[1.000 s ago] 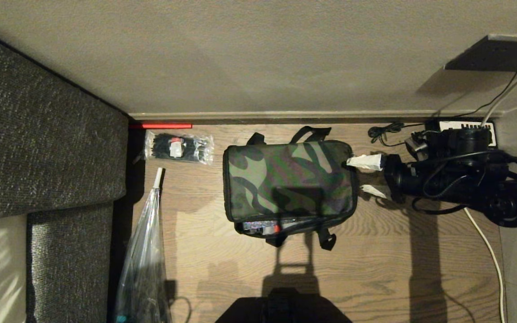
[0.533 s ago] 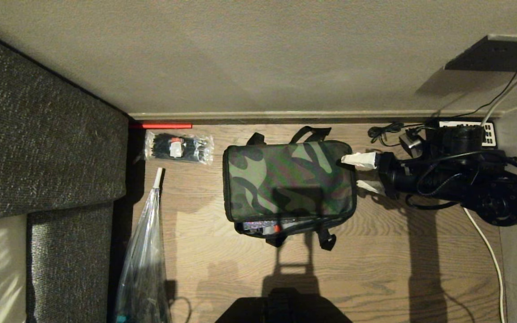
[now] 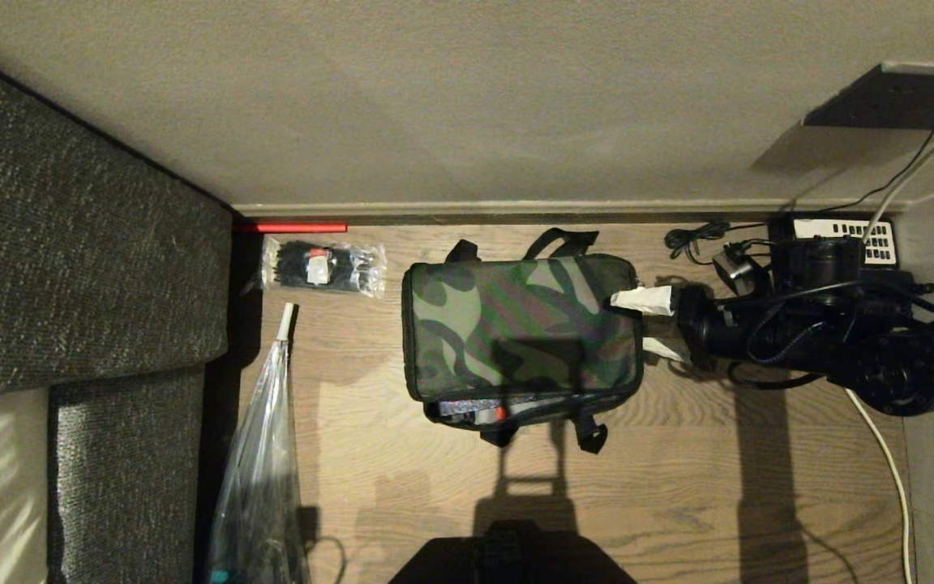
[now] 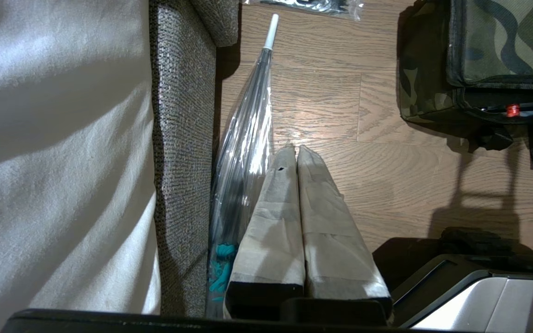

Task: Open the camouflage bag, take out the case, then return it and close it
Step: Open the top of the storage box

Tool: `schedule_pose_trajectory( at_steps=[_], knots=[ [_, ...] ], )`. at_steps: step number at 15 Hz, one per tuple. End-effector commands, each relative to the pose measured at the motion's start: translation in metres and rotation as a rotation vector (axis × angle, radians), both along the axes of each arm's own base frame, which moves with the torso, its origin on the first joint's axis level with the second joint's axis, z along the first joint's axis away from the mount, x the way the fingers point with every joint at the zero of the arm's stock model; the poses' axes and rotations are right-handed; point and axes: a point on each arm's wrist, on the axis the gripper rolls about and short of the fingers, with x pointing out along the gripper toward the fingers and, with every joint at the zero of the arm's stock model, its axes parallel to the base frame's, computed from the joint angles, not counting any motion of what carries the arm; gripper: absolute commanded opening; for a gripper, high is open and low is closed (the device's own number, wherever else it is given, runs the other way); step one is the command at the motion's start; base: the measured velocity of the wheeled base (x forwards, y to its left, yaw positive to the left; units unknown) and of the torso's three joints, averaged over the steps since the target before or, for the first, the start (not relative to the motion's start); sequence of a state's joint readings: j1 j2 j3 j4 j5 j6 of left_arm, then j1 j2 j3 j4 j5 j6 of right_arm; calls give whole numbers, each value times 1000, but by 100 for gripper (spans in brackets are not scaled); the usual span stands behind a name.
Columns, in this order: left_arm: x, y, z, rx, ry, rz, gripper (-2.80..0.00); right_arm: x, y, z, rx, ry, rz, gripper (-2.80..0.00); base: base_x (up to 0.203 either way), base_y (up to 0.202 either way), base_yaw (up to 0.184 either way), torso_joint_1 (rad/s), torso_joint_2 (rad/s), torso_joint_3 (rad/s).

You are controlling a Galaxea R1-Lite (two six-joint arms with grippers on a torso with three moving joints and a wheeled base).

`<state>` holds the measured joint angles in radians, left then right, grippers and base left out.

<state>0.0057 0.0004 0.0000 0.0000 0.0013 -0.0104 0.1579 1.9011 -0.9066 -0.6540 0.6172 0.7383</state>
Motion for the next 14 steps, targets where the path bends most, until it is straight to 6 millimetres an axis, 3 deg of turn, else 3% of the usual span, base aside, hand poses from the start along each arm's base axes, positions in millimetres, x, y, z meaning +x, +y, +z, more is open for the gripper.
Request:
schedule_pose_trajectory(
  at_steps=[1, 9, 14],
  knots=[
    [0, 0, 0, 0, 0, 1, -280, -1, 6, -3, 8, 18, 18, 0, 0, 0, 0, 0, 0, 0],
    [0, 0, 0, -1, 0, 1, -280, 0, 24, -5, 23, 22, 56, 0, 0, 0, 0, 0, 0, 0],
    [0, 0, 0, 0, 0, 1, -280, 3, 26, 25, 207, 96, 5, 0, 0, 0, 0, 0, 0, 0]
  ],
)
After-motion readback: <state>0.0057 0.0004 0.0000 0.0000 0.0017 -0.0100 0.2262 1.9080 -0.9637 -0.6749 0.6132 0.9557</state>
